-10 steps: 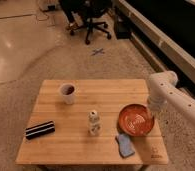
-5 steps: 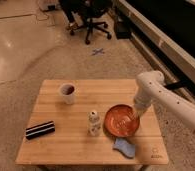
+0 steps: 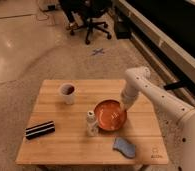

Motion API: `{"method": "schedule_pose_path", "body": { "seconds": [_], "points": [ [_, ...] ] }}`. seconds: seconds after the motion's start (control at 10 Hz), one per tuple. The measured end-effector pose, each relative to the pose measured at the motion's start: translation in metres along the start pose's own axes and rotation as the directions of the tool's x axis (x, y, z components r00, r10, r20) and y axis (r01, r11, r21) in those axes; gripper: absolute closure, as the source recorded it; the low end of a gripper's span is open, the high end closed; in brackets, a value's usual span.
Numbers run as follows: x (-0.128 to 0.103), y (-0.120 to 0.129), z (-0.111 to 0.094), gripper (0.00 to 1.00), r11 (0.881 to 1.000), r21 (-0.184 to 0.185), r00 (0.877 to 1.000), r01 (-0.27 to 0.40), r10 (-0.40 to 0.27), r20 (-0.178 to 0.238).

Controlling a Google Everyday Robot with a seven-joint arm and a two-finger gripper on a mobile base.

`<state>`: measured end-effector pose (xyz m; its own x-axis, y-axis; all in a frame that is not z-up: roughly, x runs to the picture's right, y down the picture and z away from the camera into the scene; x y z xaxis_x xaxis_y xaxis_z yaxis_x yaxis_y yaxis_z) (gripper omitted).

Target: Drag the ceramic bowl in a circle

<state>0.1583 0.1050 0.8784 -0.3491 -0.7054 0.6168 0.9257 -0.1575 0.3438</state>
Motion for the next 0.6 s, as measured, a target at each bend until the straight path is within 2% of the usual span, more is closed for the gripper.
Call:
{"method": "schedule_pose_path", "body": {
  "seconds": [0.3, 0.6],
  "points": [
    [0.045, -0.017, 0.000, 1.00, 1.000, 0.004, 0.998, 0.029, -0.029, -0.047],
    [0.082, -0.010, 0.003, 1.00, 1.000, -0.017, 0.997, 0.006, -0.007, -0.076]
  ]
}}
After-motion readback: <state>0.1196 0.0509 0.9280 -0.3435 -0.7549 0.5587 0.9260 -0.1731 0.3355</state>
